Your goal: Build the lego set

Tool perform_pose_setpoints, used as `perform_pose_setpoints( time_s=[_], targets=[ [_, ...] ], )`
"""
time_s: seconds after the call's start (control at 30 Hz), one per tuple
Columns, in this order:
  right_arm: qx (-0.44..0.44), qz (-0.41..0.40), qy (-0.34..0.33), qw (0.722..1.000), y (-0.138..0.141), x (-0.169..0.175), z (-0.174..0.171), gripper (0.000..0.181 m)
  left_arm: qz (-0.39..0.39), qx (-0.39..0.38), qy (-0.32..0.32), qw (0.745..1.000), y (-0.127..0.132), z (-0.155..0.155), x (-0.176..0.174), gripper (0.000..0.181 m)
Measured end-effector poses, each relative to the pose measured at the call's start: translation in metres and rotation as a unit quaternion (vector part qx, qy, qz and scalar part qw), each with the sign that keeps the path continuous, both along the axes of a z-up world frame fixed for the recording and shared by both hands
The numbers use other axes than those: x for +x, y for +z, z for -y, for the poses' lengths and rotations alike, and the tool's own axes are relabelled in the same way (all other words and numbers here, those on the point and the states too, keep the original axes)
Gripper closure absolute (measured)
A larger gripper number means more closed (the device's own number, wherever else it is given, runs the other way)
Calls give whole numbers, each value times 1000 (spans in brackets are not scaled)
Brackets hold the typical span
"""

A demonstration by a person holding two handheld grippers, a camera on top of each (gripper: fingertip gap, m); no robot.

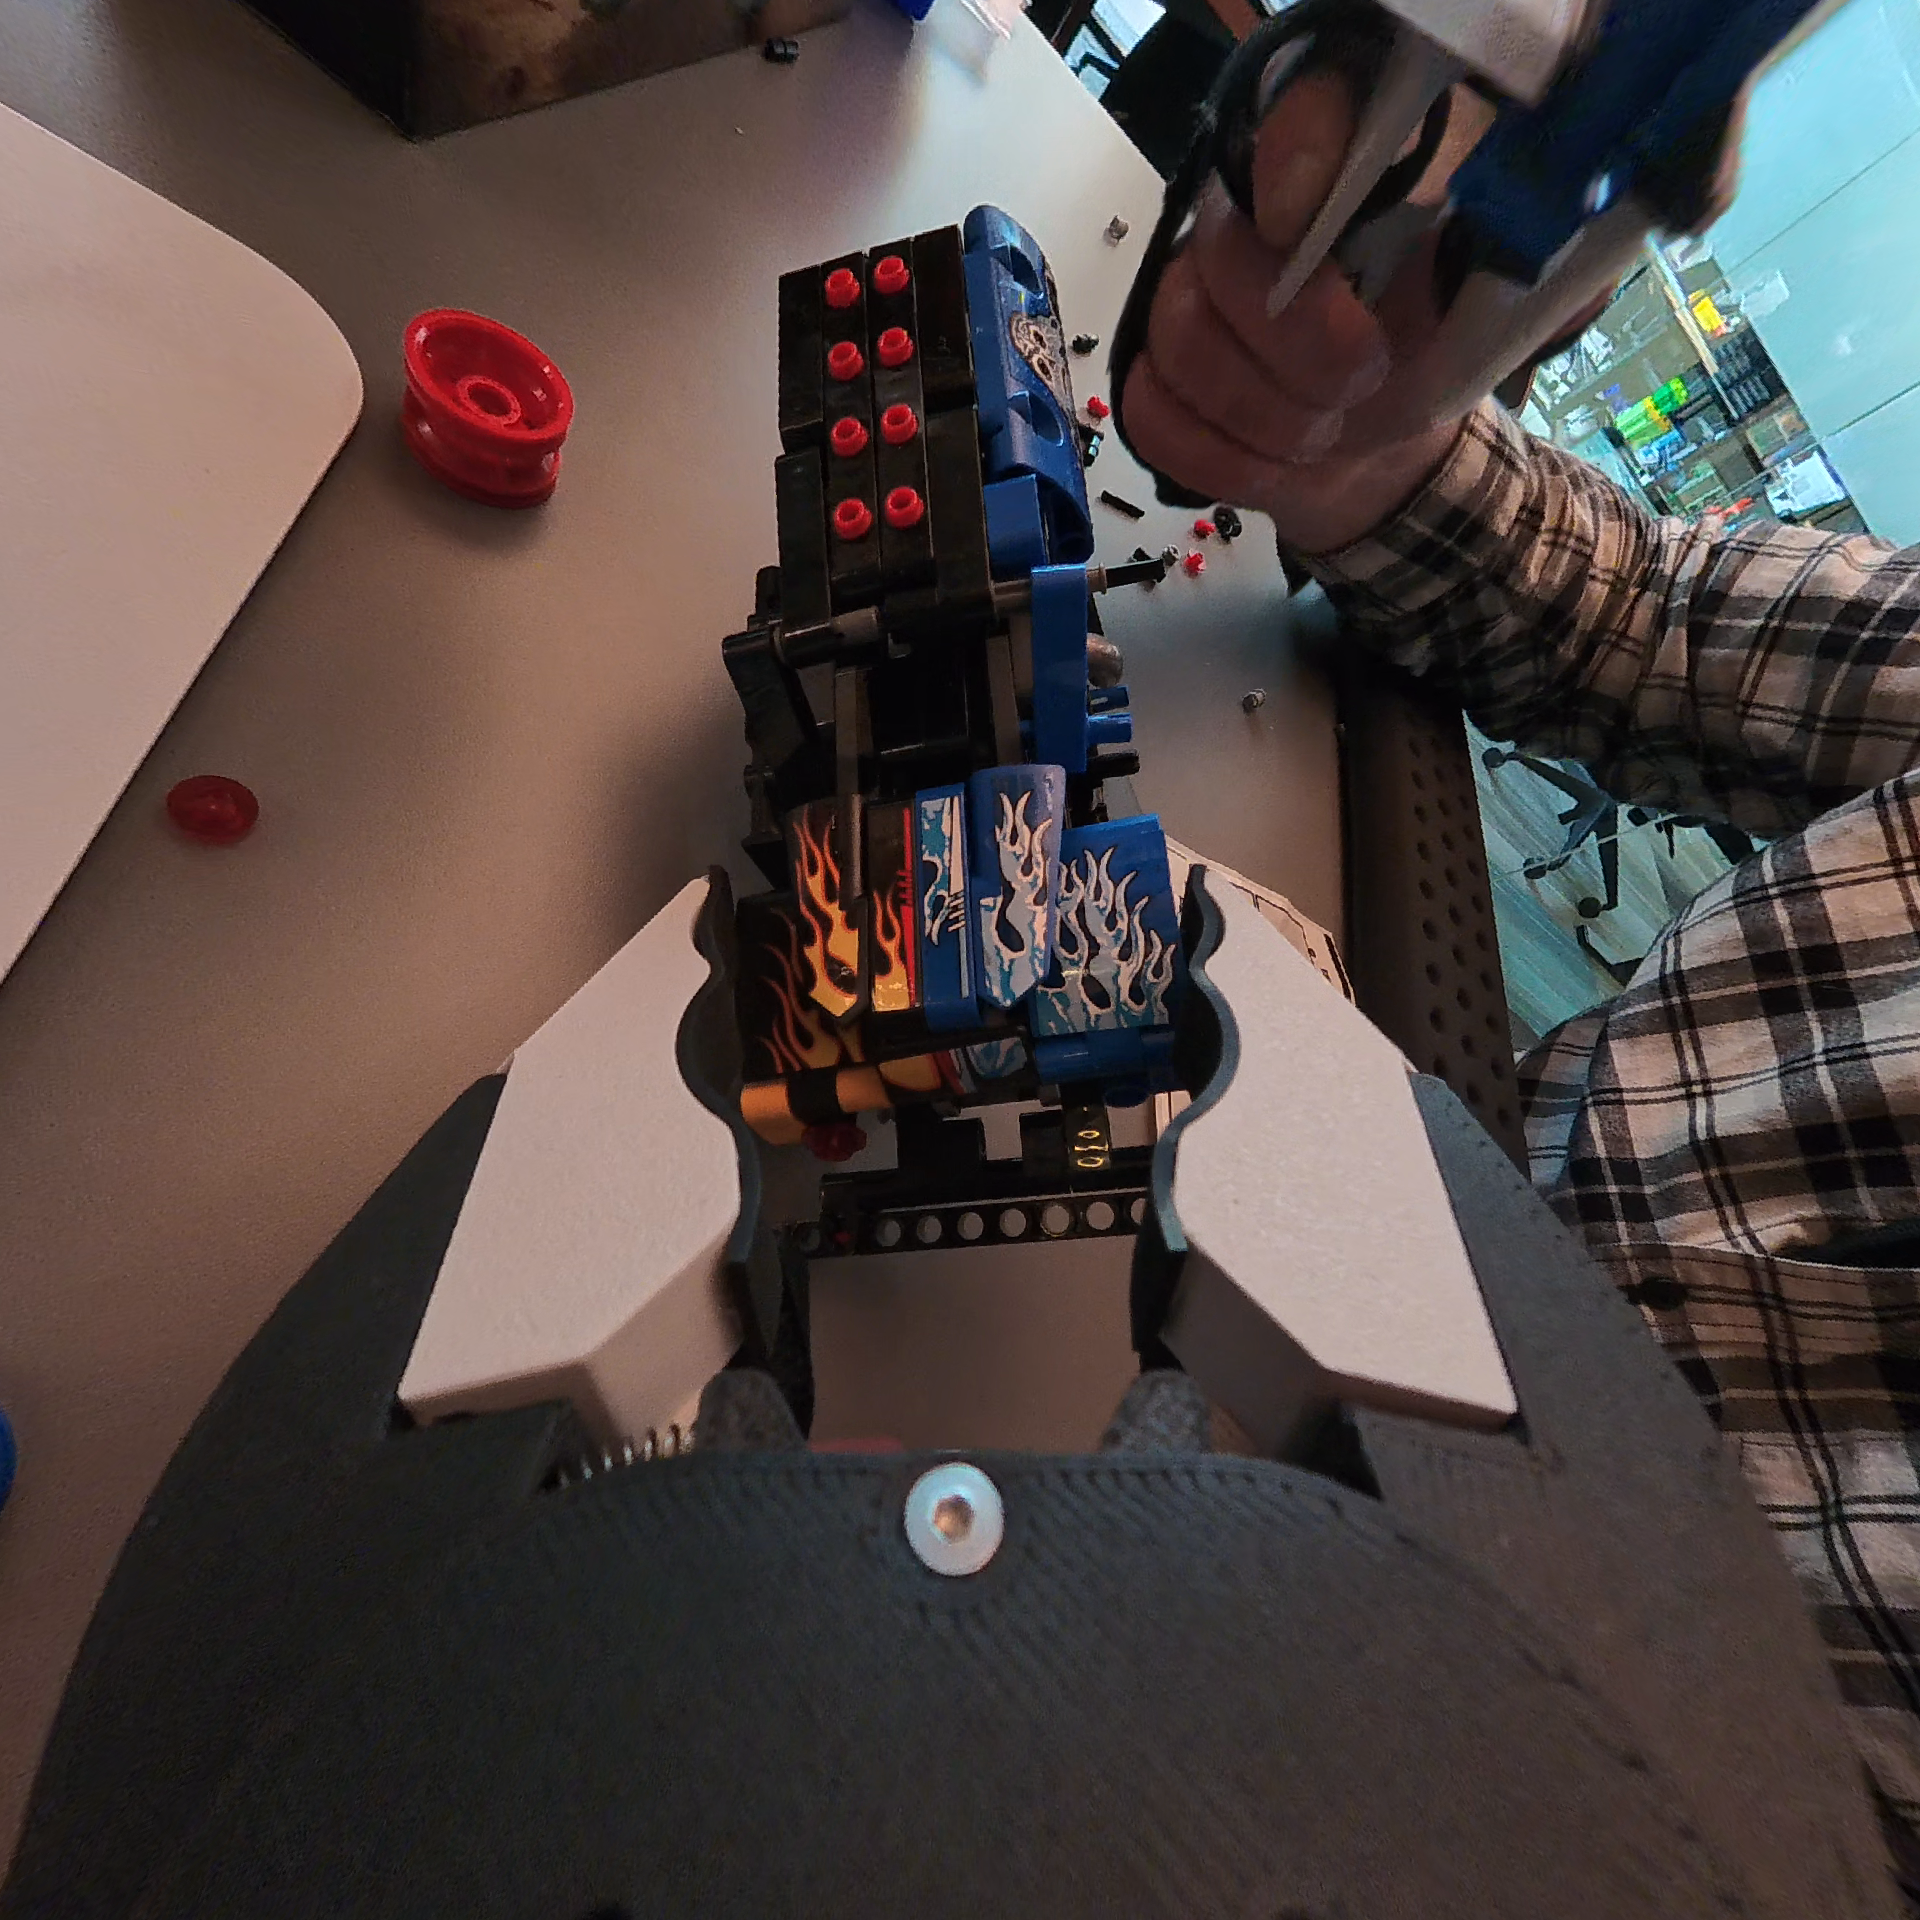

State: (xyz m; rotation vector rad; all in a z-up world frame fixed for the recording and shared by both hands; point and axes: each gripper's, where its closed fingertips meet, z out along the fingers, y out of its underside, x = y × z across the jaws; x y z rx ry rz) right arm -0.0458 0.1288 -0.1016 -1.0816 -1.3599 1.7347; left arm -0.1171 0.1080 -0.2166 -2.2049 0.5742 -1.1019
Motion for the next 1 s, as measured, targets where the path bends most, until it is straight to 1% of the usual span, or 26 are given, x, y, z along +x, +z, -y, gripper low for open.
perform_pose_setpoints(
  time_s=[0.07, 0.1, 0.17, 0.23, 0.3, 0.37, 0.43, 0.5, 0.57, 0.6, 0.63, 0.67, 0.7, 0.77, 0.87, 0.93, 1.0],
  targets=[
    [94, 22, -38, 995, -10, -8, 4, 157, 2, -1, 0, 1000, 0, 0, 0, 97],
    [146, 33, -56, 987, -15, -12, 6, 157, 2, -1, 0, 1000, 0, 0, 0, 97],
    [256, 68, -98, 959, -29, -20, 4, 158, 4, -1, 1, 1000, 0, 0, 0, 97],
    [374, 95, -118, 915, -46, -27, 5, 157, 4, 0, 1, 1000, 0, 0, 0, 97],
    [470, 118, -135, 864, -59, -34, 5, 157, 2, 2, 1, 1000, 0, 0, 1, 97],
    [554, 132, -141, 810, -70, -39, 4, 157, -1, 4, 1, 1000, 0, 0, 1, 97],
    [614, 149, -144, 762, -81, -40, 1, 157, -6, 7, 1, 1000, 0, 1, 1, 97],
    [647, 146, -153, 733, -83, -41, 1, 157, -15, 14, -1, 1000, 0, 1, 2, 97],
    [662, 152, -162, 716, -83, -42, 0, 157, -31, 23, -4, 999, -1, 3, 3, 96],
    [673, 155, -165, 705, -83, -43, -1, 157, -41, 29, -6, 999, -1, 3, 3, 92],
    [686, 158, -166, 691, -85, -42, -2, 157, -53, 33, -6, 998, -3, 2, 2, 81],
    [695, 163, -166, 680, -87, -42, -4, 157, -59, 37, -9, 998, -3, 3, 3, 74],
    [698, 170, -167, 675, -90, -42, -6, 157, -59, 39, -14, 997, -2, 4, 6, 69],
    [706, 185, -167, 662, -97, -42, -12, 157, -69, 42, -26, 996, -3, 8, 10, 65],
    [723, 184, -167, 644, -103, -44, -14, 157, -100, 55, -15, 993, -5, 2, 13, 62],
    [729, 187, -166, 637, -107, -44, -18, 157, -133, 69, -2, 989, -7, -4, 12, 64],
    [733, 183, -166, 634, -107, -42, -19, 157, -183, 92, 19, 979, -10, -12, 9, 63]
  ],
)
